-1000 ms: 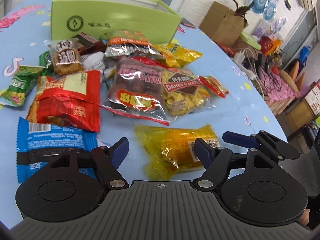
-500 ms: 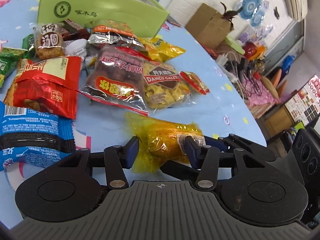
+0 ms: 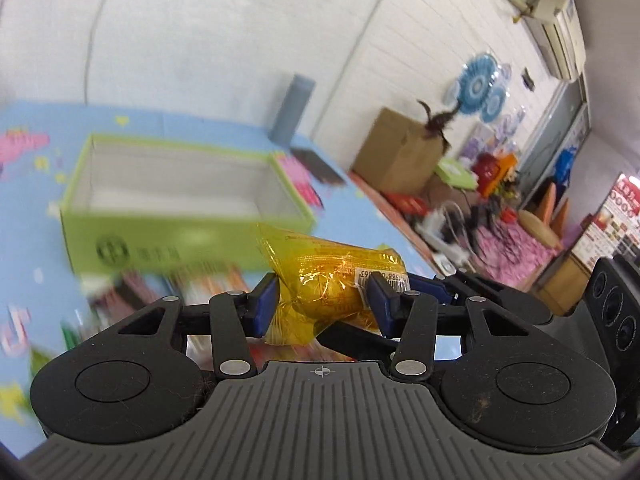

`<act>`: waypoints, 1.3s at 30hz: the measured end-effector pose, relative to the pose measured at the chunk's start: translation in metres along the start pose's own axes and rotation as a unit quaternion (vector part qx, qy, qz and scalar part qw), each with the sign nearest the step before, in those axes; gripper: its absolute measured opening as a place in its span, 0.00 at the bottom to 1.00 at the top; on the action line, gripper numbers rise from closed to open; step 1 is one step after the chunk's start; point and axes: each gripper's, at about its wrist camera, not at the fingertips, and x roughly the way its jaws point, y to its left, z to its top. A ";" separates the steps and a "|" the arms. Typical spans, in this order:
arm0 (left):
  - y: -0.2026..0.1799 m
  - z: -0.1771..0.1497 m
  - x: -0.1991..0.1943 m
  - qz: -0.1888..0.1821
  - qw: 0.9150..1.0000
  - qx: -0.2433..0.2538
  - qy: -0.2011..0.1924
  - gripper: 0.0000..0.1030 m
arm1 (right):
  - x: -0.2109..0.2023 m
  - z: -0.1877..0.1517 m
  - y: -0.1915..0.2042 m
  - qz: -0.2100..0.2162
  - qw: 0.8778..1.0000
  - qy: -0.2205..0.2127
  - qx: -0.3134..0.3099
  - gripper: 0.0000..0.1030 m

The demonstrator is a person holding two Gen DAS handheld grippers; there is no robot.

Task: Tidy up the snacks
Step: 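Carry the yellow bag into the green box and open the left gripper, then move the left gripper back to the red-labelled bag of dates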

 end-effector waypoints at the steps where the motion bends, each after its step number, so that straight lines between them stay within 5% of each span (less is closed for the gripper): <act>1: 0.008 0.014 0.007 0.009 1.000 -0.003 -0.004 0.33 | 0.015 0.012 -0.005 0.004 1.000 -0.001 -0.005 0.76; 7: 0.063 0.068 0.069 0.054 0.998 -0.012 0.002 0.33 | 0.117 0.058 -0.039 0.024 0.999 0.028 -0.010 0.76; 14: 0.122 0.078 0.143 0.072 0.996 -0.042 0.043 0.35 | 0.208 0.045 -0.071 0.025 0.996 0.080 0.003 0.76; 16: 0.132 0.078 0.150 0.076 0.994 -0.055 0.048 0.44 | 0.215 0.038 -0.077 0.014 0.997 0.080 0.002 0.79; 23: 0.114 0.052 0.104 0.074 0.996 -0.044 0.026 0.54 | 0.137 0.032 -0.082 0.012 0.999 0.032 0.005 0.90; 31: 0.061 -0.018 0.032 0.064 0.998 -0.013 0.022 0.60 | 0.038 -0.045 -0.035 0.074 0.994 0.061 0.048 0.90; 39: 0.030 -0.075 0.028 0.054 0.996 -0.006 0.071 0.53 | 0.029 -0.083 0.014 0.100 0.989 0.092 0.059 0.90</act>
